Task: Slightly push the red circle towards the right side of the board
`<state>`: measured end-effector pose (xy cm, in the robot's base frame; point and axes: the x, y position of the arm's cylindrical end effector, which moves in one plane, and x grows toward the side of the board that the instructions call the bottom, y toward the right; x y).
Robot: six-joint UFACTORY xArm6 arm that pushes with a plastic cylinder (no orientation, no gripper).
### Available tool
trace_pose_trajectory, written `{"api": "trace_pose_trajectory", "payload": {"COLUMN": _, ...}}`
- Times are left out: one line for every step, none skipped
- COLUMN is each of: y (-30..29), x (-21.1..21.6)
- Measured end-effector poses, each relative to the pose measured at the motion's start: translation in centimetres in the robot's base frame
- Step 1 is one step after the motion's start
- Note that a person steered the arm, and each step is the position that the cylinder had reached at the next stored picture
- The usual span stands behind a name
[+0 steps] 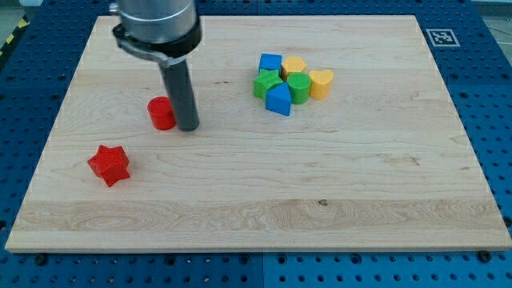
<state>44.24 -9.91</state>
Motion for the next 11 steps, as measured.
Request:
{"api": "trace_pose_trajectory", "payload": {"y": -1.6, "x": -2.4}}
{"api": "trace_pose_trajectory", "payload": {"y": -4.8, "x": -2.4}}
{"api": "trace_pose_trajectory", "payload": {"y": -5.3, "x": -2.7}}
{"api": "trace_pose_trajectory", "payload": {"y": -1.9, "x": -4.9}}
{"api": "trace_pose_trajectory", "payload": {"y": -4.3, "x": -5.4}}
{"api": "trace_pose_trajectory", "payload": {"y": -10.0, "x": -5.4}}
{"api": "trace_pose_trajectory", "payload": {"y": -12.0, "x": -5.4}}
{"api": "trace_pose_trajectory", "payload": {"y": -11.6, "x": -3.5}}
{"api": "trace_pose_trajectory", "payload": {"y": -11.6, "x": -2.1}}
{"api": "trace_pose_trajectory", "payload": {"y": -10.5, "x": -2.1}}
{"api": "trace_pose_trajectory", "payload": {"y": -9.8, "x": -2.1}}
